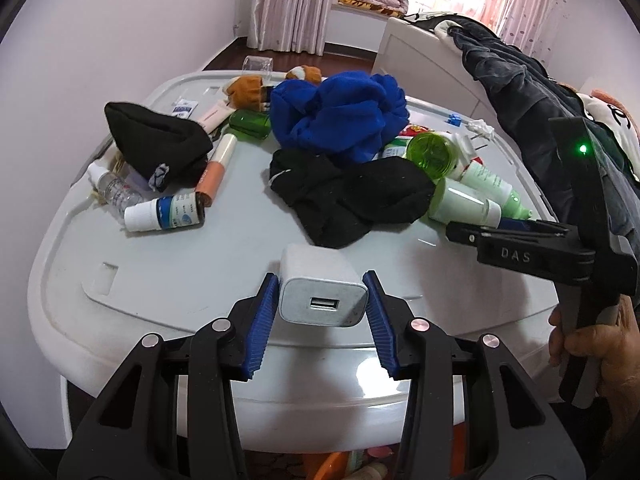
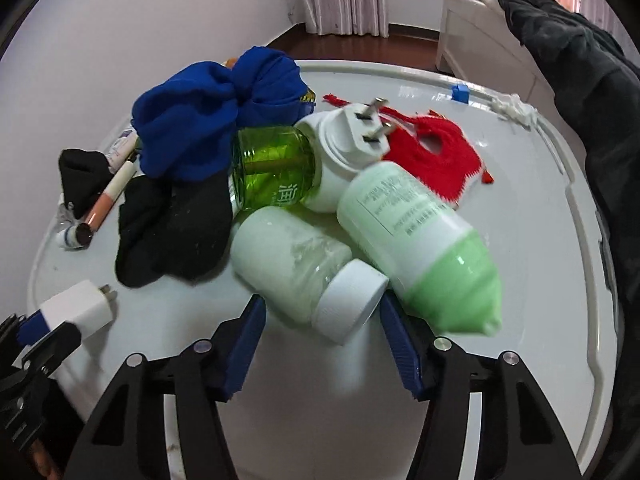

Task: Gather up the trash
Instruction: 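Lift the white charger with the left tool while the right tool reaches toward the lotion bottles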

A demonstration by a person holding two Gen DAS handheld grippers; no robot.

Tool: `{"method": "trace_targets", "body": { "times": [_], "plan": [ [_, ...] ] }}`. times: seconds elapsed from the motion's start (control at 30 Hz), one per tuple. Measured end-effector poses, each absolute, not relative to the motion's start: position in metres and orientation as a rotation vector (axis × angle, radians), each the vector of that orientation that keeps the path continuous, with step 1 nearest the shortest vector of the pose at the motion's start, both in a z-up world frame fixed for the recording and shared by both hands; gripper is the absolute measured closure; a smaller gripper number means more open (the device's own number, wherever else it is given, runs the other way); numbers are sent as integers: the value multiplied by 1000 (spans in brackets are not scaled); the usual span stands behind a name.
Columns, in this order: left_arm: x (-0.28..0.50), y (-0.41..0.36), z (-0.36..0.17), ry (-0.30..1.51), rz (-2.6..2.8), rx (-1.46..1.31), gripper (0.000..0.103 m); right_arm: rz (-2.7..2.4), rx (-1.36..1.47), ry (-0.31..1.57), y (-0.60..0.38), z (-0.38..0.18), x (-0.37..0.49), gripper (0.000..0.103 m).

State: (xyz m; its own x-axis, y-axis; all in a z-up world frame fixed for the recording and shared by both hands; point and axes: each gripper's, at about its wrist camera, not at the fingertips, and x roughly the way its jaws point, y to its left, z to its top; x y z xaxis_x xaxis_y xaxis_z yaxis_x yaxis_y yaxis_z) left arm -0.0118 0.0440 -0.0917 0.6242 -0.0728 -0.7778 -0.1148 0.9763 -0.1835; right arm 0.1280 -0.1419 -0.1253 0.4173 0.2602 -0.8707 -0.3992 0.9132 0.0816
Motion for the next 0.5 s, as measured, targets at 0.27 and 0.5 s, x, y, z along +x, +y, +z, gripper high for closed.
{"method": "trace_targets", "body": {
  "times": [0.27, 0.5],
  "plan": [
    [-9, 52, -98, 921, 41, -236, 61, 420, -230, 1071, -132, -124, 122, 60],
    [0, 56, -110, 947, 80, -239, 58, 438, -245, 1050, -127, -125, 124, 41]
  ]
}}
